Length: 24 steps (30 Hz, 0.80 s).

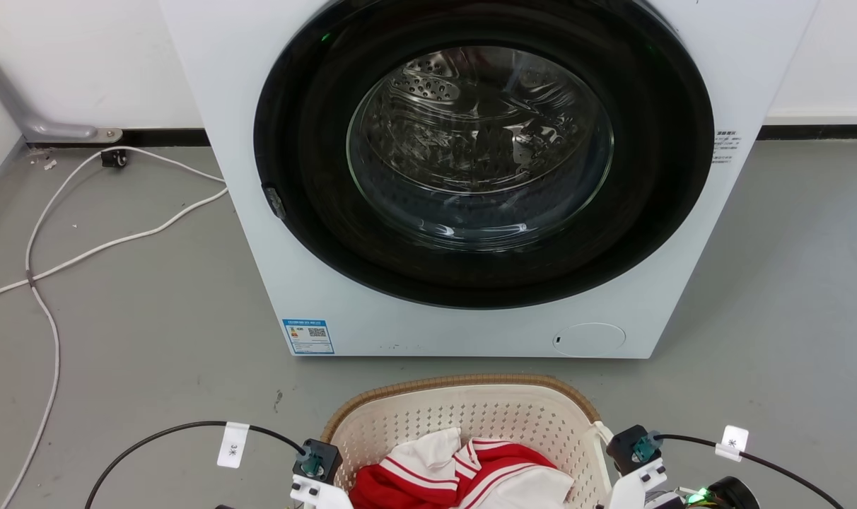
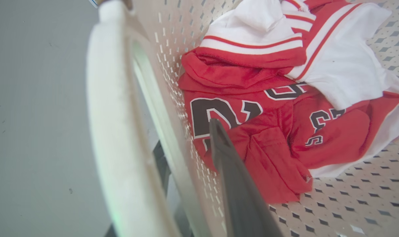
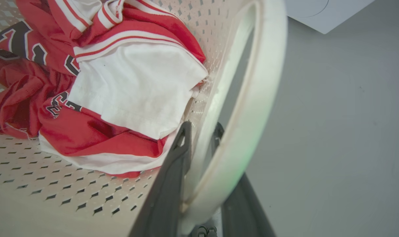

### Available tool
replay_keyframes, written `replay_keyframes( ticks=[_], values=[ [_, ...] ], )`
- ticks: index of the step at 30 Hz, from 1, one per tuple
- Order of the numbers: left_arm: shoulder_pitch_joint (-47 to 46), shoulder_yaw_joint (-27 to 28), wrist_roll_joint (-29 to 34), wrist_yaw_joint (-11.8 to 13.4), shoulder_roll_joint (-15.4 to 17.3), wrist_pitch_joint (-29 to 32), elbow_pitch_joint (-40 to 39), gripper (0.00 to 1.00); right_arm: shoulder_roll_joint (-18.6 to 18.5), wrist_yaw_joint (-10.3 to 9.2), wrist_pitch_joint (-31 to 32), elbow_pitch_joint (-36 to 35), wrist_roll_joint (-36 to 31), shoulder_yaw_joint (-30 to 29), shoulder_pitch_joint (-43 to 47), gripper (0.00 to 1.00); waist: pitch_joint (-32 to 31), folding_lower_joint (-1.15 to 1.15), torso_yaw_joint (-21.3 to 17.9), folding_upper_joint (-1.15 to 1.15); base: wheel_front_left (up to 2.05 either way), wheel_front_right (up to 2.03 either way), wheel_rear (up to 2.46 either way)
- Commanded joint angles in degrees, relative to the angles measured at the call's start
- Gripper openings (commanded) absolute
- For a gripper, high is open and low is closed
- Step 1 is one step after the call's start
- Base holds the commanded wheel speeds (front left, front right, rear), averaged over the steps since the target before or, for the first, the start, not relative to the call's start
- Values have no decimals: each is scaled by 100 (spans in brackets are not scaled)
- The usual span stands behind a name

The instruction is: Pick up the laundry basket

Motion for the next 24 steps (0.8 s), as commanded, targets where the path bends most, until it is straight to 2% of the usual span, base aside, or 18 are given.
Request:
replay_keyframes(
  ticks=[1, 24],
  values=[
    [-47, -85, 40, -85, 52, -34, 6, 0, -122, -10, -54, 39, -4, 52, -138, 0, 1, 0, -2, 0, 0, 0, 0],
    [-59, -367, -205, -86, 86, -74, 44, 0, -117, -10, -98, 72, 179, 261, -134, 0, -6, 0, 18, 0, 0, 0, 0]
  ],
)
